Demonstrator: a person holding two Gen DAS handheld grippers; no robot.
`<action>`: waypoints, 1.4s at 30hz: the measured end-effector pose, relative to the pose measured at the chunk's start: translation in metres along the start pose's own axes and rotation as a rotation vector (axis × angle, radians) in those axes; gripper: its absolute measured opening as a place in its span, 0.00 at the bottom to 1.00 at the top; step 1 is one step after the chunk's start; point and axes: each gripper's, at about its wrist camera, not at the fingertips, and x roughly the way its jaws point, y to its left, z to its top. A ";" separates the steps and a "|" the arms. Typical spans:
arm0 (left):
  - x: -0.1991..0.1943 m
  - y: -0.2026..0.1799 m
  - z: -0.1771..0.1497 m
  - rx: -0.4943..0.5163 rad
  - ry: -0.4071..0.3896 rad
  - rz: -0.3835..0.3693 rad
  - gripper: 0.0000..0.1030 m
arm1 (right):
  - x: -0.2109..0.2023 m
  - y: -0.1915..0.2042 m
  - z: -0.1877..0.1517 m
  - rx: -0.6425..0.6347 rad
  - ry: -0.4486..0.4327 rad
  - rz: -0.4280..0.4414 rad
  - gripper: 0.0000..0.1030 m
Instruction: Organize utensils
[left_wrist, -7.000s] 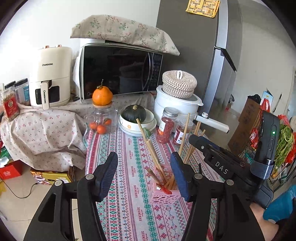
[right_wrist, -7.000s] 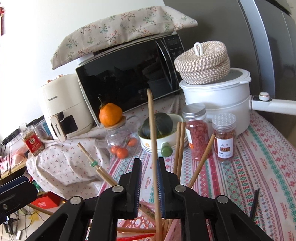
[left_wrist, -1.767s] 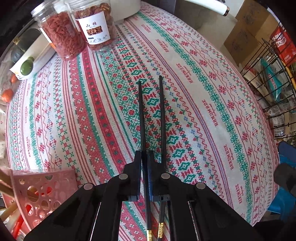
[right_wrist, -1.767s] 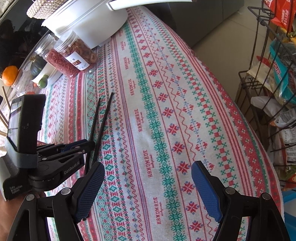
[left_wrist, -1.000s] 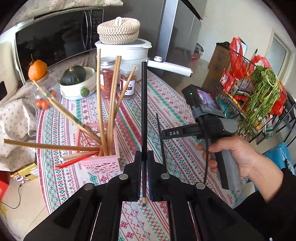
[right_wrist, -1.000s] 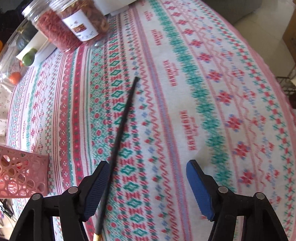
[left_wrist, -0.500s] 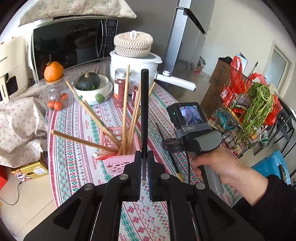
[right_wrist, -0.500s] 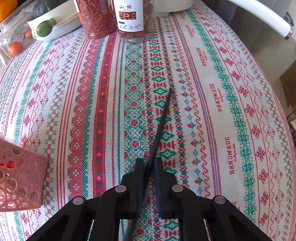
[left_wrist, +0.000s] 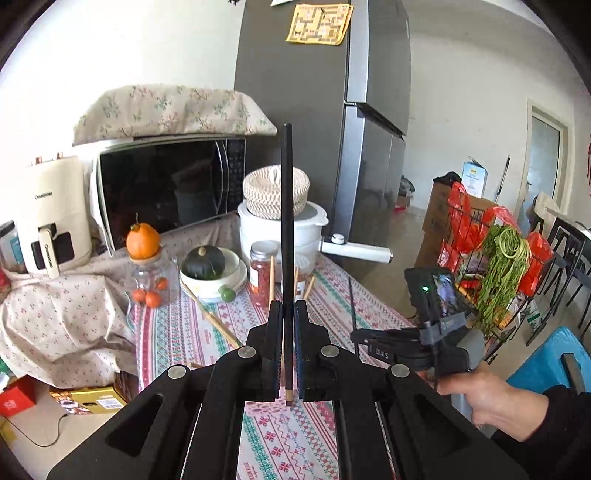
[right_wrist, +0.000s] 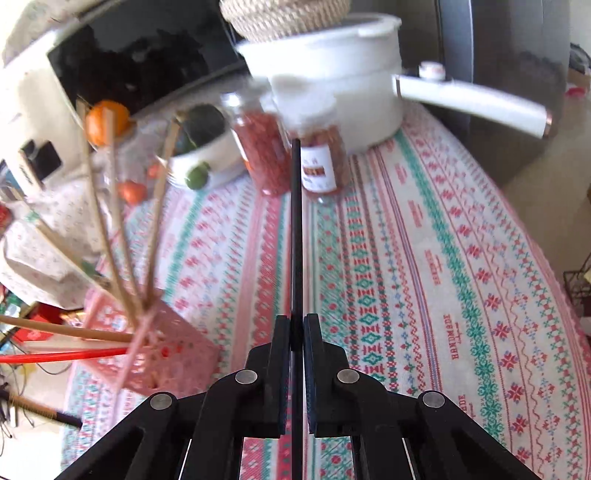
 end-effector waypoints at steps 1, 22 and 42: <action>0.000 0.000 0.002 0.005 -0.019 0.015 0.05 | -0.008 0.002 0.000 -0.004 -0.021 0.010 0.05; 0.104 0.015 -0.019 0.000 -0.022 0.183 0.06 | -0.075 0.017 0.011 -0.034 -0.198 0.112 0.05; 0.033 0.031 -0.019 -0.171 0.030 0.087 0.74 | -0.136 0.041 0.029 -0.017 -0.348 0.278 0.05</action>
